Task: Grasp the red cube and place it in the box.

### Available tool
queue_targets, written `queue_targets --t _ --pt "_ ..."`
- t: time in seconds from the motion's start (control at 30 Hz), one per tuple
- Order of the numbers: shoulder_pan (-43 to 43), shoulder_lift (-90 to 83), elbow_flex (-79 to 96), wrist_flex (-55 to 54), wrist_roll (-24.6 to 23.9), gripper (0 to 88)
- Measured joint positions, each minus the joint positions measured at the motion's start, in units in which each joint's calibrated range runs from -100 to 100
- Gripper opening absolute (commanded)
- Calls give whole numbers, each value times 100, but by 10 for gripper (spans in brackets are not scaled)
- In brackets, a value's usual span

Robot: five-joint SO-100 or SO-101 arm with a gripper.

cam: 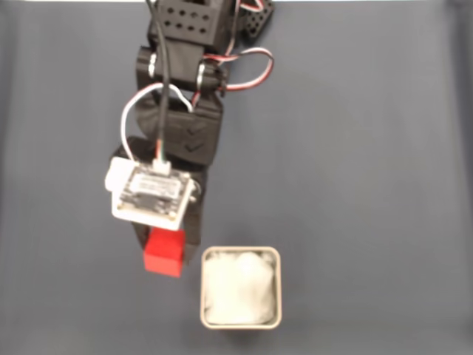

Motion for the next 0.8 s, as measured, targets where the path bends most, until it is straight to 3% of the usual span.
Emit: queue_targets --t 0.8 --pt "-504 591 -398 -398 49 54"
